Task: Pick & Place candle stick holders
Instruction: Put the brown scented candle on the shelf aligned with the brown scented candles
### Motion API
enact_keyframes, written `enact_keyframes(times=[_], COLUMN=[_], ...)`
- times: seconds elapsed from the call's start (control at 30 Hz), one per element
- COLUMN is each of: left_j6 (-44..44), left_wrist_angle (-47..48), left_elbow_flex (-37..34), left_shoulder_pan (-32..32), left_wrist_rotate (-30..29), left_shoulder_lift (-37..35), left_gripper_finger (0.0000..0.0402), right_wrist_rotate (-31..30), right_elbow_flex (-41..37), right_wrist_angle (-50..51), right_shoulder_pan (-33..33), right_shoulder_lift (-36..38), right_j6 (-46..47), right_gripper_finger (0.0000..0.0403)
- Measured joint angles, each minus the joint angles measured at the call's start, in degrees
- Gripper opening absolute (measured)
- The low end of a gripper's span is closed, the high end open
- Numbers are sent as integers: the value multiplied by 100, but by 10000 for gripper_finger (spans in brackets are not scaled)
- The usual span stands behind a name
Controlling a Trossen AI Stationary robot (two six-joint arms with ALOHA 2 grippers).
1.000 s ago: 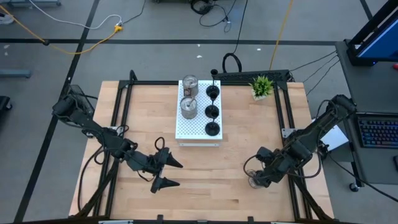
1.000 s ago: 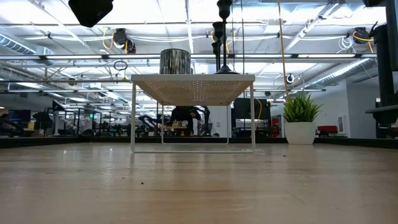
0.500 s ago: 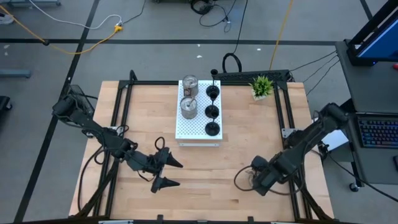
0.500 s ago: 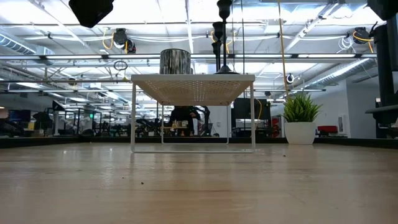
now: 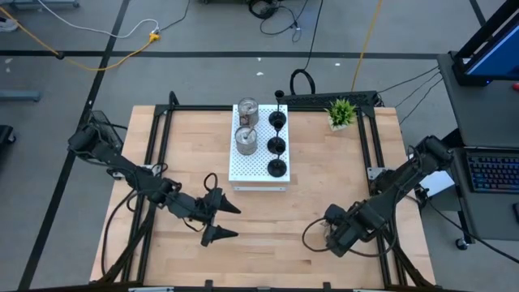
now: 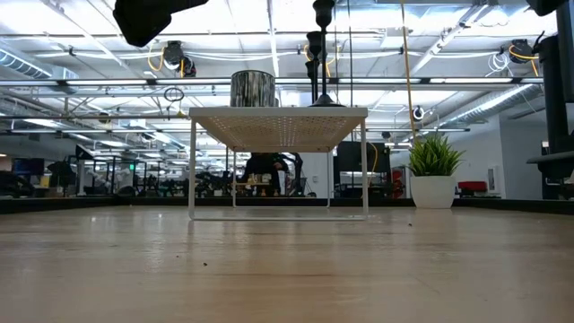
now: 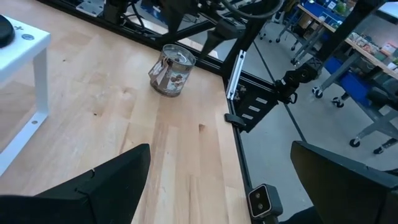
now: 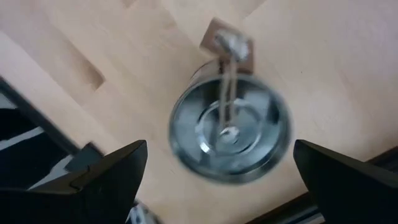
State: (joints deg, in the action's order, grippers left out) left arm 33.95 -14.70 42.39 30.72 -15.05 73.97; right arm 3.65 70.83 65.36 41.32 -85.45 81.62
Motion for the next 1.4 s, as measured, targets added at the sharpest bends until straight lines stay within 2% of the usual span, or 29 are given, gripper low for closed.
enact_keyframes(times=[0.83, 1.4], left_j6=[0, 0], left_wrist_angle=[-2, -2], left_elbow_flex=[2, 2], left_shoulder_pan=[4, 4], left_wrist_rotate=[20, 17], left_shoulder_lift=[0, 0], left_gripper_finger=[395, 395], right_wrist_rotate=[-63, 103], right_elbow_flex=[-23, -973], right_wrist_angle=[154, -860], right_shoulder_pan=[-153, -161], right_shoulder_lift=[-275, -271], right_j6=[-542, -586], right_gripper_finger=[396, 396])
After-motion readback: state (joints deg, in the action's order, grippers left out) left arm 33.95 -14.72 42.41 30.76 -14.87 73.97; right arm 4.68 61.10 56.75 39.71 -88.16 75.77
